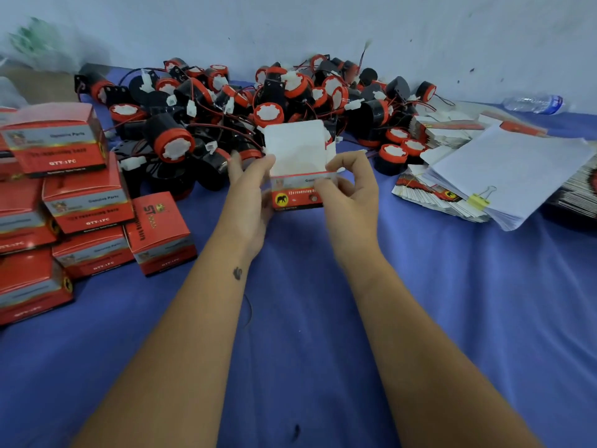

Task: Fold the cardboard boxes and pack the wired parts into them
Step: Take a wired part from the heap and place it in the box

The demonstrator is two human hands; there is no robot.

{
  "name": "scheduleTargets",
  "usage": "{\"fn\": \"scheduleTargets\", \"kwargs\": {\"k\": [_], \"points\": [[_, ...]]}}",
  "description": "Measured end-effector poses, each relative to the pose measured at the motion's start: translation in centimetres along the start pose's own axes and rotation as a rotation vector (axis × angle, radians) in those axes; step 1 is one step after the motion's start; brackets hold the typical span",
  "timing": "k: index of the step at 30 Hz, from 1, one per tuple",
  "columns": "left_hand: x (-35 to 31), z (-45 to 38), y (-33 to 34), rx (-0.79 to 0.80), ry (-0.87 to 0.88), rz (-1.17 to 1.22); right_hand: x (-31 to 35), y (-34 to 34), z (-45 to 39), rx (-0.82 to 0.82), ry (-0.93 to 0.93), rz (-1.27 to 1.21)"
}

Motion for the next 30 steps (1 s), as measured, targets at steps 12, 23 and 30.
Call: {"fn": "scheduleTargets", "kwargs": {"k": [12,23,30], "points": [[-1.2,-1.2,-2.2,-0.695,0.223,0.35,-3.0,1.9,-0.7,0.223,-0.001,0.462],[-0.8,-0.7,-1.3,-0.799,0.224,0.449,-4.0,8.7,-5.1,0.297,-0.067,0.65],[-0.7,-1.2,-1.4,-0.844,0.183,0.473,-4.6,11.1,-7.7,0.3,0.132,0.931]]}}
Point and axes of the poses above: each hand's wrist, its own z-axis away from the middle knuckle, its own y-axis out of the palm, x = y × z, the point moved 1 cm from there along -z, towards the middle knuckle, and after that the axes turned 4 degrees about -x, right-handed, at the moved point
